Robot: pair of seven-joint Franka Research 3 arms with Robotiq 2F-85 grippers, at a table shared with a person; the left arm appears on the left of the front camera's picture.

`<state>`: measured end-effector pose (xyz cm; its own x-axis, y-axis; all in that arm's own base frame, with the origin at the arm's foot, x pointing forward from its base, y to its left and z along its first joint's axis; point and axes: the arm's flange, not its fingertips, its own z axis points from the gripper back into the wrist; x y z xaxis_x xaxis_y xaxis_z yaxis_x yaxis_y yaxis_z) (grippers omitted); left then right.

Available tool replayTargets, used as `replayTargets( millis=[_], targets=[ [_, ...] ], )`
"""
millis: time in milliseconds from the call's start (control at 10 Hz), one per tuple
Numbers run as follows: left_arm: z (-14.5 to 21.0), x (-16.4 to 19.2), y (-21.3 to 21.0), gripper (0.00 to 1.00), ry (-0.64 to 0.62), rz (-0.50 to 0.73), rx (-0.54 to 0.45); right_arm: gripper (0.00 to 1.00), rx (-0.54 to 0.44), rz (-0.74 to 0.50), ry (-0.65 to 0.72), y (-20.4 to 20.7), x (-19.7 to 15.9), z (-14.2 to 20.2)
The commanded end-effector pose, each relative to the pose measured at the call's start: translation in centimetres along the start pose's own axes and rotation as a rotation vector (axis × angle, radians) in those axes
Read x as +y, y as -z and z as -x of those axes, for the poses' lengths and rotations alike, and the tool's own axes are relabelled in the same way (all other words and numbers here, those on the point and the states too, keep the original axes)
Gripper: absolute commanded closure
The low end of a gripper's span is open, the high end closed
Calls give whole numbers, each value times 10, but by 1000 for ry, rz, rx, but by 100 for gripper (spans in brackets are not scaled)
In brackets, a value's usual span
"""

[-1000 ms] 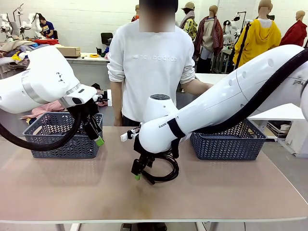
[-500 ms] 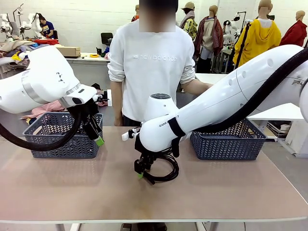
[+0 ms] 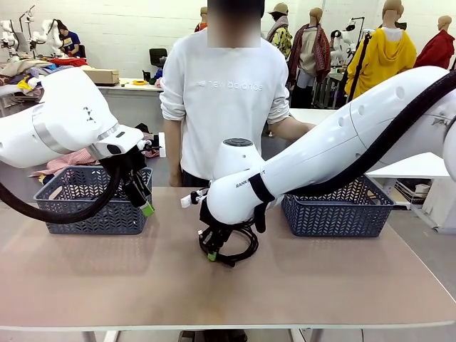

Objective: Organize the cables according to human instructions.
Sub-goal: Pick up a bundle of cables and place it in the basket indicated by the human.

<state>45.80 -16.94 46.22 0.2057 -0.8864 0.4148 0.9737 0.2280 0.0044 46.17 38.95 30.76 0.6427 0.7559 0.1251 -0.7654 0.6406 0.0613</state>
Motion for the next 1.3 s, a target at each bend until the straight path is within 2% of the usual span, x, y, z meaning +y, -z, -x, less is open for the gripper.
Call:
replayTargets(
  millis=[0,300,400,600,900,1100,1200],
  targets=[
    [1,1,-2,0,-4,-2,-2,100,-2,26,28,-3,3,-3],
    [1,1,-2,0,-4,-2,-2,100,5,-17,3,-16,16,9],
    [1,1,-2,0,-4,-2,-2,100,-10,0,-49,-26,20,14],
    [1,1,-2,0,-4,-2,-2,100,27,-7,-142,-59,23,29],
    [1,1,-2,0,-4,-2,-2,100,56,-11,-390,-122,8,59],
    [1,1,-2,0,-4,-2,-2,100,77,-22,-594,-159,-27,81],
    [1,1,-2,0,-4,-2,-2,100,86,-7,-750,-180,-46,97]
  ],
)
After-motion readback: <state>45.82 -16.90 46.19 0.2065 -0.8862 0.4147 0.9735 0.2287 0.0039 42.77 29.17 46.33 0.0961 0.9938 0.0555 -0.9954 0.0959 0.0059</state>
